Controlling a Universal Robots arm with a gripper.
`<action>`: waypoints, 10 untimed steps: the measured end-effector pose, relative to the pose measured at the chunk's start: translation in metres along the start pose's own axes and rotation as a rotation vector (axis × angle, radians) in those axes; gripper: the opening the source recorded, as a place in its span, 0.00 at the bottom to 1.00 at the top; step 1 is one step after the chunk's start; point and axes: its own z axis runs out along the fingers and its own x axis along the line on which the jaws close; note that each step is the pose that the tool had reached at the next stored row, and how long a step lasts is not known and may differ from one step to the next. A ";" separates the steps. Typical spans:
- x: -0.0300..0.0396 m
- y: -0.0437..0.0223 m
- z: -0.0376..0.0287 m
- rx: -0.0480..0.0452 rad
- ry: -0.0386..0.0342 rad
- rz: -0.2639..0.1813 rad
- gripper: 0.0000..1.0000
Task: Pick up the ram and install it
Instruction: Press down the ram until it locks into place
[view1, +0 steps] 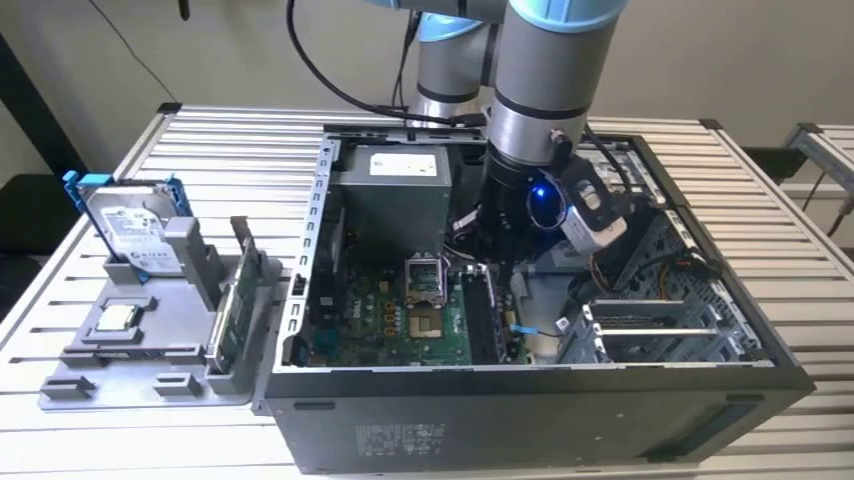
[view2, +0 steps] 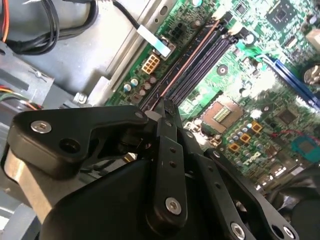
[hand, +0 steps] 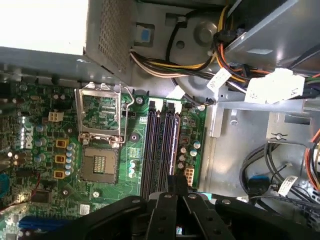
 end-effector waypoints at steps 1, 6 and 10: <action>0.0000 0.0000 0.0000 -0.0008 -0.0004 -0.018 0.11; 0.0000 0.0000 0.0002 -0.0042 -0.0026 -0.109 0.11; 0.0001 0.0000 0.0015 -0.0063 -0.0069 -0.180 0.11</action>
